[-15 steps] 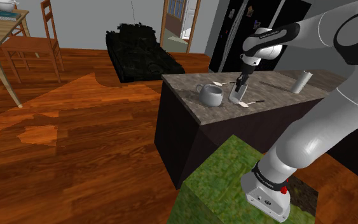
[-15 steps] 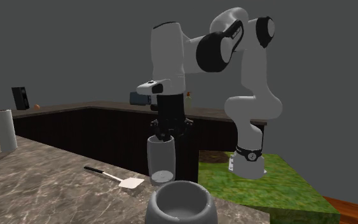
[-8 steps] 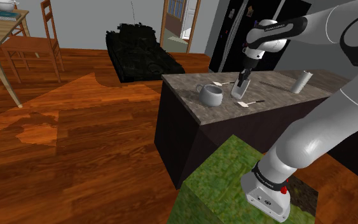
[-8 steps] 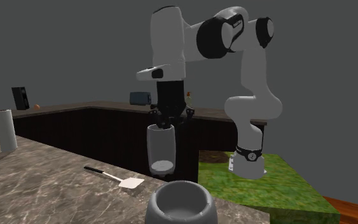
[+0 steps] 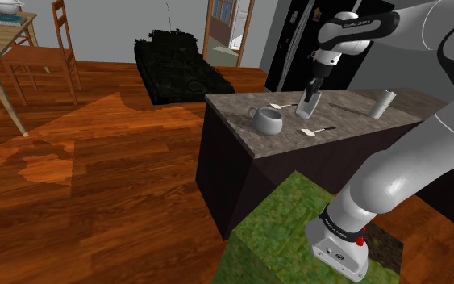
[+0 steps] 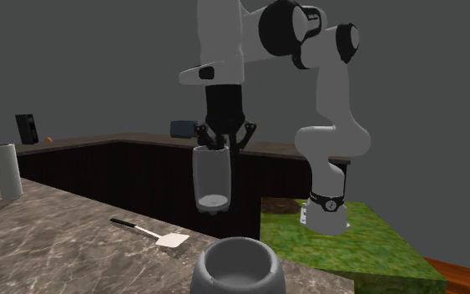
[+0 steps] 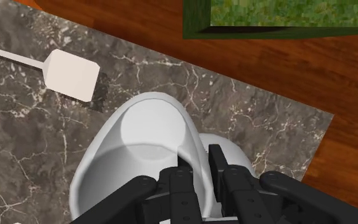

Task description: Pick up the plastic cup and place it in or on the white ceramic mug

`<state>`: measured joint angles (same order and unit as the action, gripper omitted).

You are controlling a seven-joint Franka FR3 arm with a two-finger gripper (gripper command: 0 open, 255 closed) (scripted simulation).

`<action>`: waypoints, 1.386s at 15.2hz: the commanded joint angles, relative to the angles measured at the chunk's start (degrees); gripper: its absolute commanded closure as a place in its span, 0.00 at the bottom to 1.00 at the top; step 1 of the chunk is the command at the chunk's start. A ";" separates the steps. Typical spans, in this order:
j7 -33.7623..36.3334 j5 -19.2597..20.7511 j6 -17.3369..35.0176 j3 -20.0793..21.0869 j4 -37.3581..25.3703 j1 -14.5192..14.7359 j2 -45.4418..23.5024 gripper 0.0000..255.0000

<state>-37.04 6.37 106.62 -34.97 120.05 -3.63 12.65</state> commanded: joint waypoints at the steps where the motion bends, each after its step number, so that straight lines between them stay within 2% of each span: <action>1: 0.06 0.11 -1.74 0.17 -1.44 0.01 0.34 1.00; 8: 0.21 0.11 -6.69 0.66 -5.99 0.17 0.79 1.00; 16: 5.21 -6.27 -10.80 3.70 -18.92 4.25 -9.64 1.00; 21: 7.93 -10.97 -15.18 5.22 -31.22 5.68 -18.71 1.00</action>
<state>-29.60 -3.05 92.81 -30.02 92.85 1.90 -3.05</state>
